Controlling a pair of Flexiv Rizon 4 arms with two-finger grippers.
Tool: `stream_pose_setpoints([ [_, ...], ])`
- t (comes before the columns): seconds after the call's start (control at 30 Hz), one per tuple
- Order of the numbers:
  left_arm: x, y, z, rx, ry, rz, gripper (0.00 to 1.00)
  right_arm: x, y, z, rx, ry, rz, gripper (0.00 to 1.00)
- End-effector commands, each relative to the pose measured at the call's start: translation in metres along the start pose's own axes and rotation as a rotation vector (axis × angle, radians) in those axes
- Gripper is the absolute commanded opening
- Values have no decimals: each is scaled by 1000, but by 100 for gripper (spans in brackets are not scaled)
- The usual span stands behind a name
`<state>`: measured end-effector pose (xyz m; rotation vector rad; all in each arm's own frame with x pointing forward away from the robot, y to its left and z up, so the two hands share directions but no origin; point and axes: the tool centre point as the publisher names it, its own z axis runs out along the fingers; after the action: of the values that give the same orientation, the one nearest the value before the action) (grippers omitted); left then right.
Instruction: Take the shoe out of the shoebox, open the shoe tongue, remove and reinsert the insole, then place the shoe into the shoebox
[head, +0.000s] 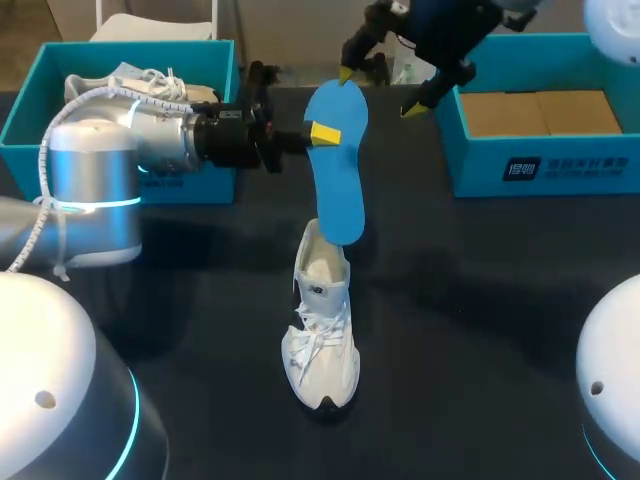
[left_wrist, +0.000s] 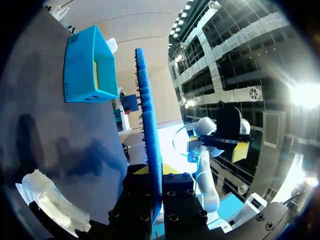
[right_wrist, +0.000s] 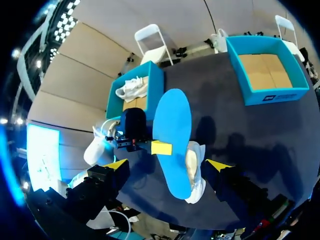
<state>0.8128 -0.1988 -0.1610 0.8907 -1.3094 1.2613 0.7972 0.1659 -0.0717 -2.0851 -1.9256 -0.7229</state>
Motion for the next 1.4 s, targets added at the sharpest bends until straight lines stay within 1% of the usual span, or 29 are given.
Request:
stream_pose_setpoints([
  [0.03, -1, 0, 0, 0, 2, 1, 0, 8, 3, 5, -10, -321, -4, 100],
  [0.2, -1, 0, 0, 0, 2, 1, 0, 10, 2, 8, -16, -386, -17, 100],
  [0.37, -1, 0, 0, 0, 2, 1, 0, 17, -2, 14, -33, -441, -31, 100],
  [0.63, -1, 0, 0, 0, 2, 1, 0, 18, -7, 17, -42, -506, -46, 100],
  [0.7, -1, 0, 0, 0, 2, 1, 0, 18, -7, 18, -50, -488, -44, 100],
  [1.4, -1, 0, 0, 0, 2, 1, 0, 18, -7, 18, -50, -488, -44, 100],
])
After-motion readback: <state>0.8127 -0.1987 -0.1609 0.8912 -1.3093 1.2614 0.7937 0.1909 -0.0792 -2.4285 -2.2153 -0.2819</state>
